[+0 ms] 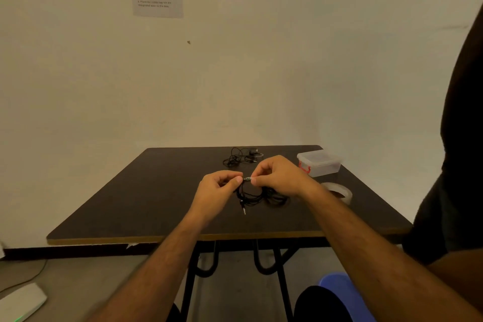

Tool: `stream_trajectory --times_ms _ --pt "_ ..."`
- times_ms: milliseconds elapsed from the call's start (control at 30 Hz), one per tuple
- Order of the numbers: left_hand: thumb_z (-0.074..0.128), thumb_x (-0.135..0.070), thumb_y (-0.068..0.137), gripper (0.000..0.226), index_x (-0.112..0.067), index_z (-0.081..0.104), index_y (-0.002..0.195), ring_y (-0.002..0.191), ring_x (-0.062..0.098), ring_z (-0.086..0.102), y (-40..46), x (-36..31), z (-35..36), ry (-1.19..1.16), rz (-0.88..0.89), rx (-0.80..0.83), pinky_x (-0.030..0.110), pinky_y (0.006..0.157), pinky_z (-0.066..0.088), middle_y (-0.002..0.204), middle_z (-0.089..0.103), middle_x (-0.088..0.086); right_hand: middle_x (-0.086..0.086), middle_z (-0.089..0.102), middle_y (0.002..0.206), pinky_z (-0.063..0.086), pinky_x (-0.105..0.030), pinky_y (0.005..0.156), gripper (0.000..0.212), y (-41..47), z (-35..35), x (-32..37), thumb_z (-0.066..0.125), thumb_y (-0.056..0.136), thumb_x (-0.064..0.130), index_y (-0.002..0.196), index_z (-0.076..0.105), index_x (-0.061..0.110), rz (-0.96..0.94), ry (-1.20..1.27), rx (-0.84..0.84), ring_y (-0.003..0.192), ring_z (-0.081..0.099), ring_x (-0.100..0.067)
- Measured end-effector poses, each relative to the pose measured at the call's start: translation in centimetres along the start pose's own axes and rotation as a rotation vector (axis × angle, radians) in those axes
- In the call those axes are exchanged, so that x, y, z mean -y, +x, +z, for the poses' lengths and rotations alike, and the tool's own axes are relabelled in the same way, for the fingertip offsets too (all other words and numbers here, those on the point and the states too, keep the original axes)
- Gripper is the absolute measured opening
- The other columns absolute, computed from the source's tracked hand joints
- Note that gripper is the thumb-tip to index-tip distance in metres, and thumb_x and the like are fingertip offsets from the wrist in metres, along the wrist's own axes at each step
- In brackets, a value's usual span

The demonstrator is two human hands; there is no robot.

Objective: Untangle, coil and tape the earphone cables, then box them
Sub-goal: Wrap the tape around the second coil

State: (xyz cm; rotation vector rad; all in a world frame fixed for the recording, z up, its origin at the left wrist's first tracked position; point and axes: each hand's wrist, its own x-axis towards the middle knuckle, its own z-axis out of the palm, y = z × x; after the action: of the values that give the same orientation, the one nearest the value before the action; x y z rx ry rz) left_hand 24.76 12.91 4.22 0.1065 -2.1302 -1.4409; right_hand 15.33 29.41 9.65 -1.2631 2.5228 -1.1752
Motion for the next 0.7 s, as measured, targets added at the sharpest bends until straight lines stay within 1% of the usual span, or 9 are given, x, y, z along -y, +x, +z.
stream_trajectory --times_ms 133,300,367,433,500,533,600,700 --pt "0.062 -0.023 0.095 0.016 -0.025 0.071 0.109 0.098 0.004 0.065 0.9 2.5 0.0 -0.001 -0.057 -0.077 0.036 0.09 0.056 0.102 0.071 -0.01 0.006 0.071 0.087 0.054 -0.03 0.083 0.003 1.8 1.8 -2.3 0.072 0.088 0.021 0.087 0.074 0.02 0.04 -0.044 -0.051 0.086 0.065 -0.007" --pt "0.062 -0.026 0.095 0.016 -0.025 0.072 0.107 0.098 0.004 0.063 2.1 5.4 0.5 0.037 -0.134 -0.117 0.039 0.089 0.056 0.101 0.069 -0.012 0.008 0.069 0.092 0.051 -0.024 0.082 0.006 3.5 4.0 -4.7 0.069 0.09 0.018 0.092 0.074 0.021 0.086 -0.073 -0.116 0.089 0.062 -0.003" --pt "0.062 -0.025 0.095 0.015 -0.027 0.071 0.107 0.099 0.004 0.061 2.6 6.2 0.7 0.054 -0.156 -0.11 0.039 0.09 0.055 0.102 0.067 -0.013 0.009 0.067 0.095 0.05 -0.024 0.085 0.008 3.8 4.8 -5.6 0.068 0.09 0.017 0.095 0.073 0.022 0.106 -0.093 -0.128 0.091 0.06 -0.003" --pt "0.061 -0.025 0.096 0.015 -0.027 0.069 0.109 0.099 0.002 0.06 3.1 6.8 0.8 0.082 -0.188 -0.079 0.038 0.092 0.054 0.102 0.065 -0.016 0.008 0.067 0.101 0.049 -0.027 0.092 0.013 4.0 5.7 -6.5 0.067 0.091 0.017 0.101 0.073 0.021 0.098 -0.161 -0.118 0.096 0.059 -0.004" --pt "0.061 -0.025 0.096 0.017 -0.026 0.069 0.111 0.099 0.0 0.059 3.6 7.3 1.0 0.12 -0.204 -0.054 0.034 0.09 0.054 0.101 0.064 -0.019 0.006 0.066 0.11 0.047 -0.03 0.098 0.017 3.8 6.4 -7.2 0.065 0.093 0.018 0.108 0.072 0.02 0.09 -0.248 -0.066 0.103 0.058 -0.007" --pt "0.061 -0.025 0.096 0.017 -0.026 0.069 0.111 0.098 0.0 0.06 3.9 7.5 1.1 0.137 -0.2 -0.046 0.031 0.088 0.054 0.101 0.064 -0.019 0.005 0.066 0.112 0.047 -0.03 0.099 0.019 3.8 6.7 -7.5 0.063 0.093 0.017 0.11 0.072 0.019 0.089 -0.285 -0.03 0.106 0.059 -0.01" --pt "0.061 -0.025 0.096 0.017 -0.026 0.07 0.111 0.097 0.0 0.06 4.4 7.8 1.4 0.169 -0.181 -0.034 0.023 0.082 0.051 0.1 0.065 -0.019 0.002 0.067 0.112 0.048 -0.029 0.096 0.019 3.8 7.2 -8.2 0.063 0.093 0.016 0.109 0.073 0.018 0.062 -0.351 0.018 0.107 0.061 -0.014" --pt "0.062 -0.025 0.096 0.018 -0.027 0.07 0.112 0.096 -0.004 0.058 5.2 8.0 1.7 0.216 -0.153 -0.008 0.013 0.076 0.043 0.102 0.065 -0.018 0.005 0.065 0.116 0.05 -0.031 0.095 0.025 4.3 7.3 -8.5 0.064 0.091 0.013 0.114 0.07 0.022 0.079 -0.417 0.102 0.107 0.06 -0.013"
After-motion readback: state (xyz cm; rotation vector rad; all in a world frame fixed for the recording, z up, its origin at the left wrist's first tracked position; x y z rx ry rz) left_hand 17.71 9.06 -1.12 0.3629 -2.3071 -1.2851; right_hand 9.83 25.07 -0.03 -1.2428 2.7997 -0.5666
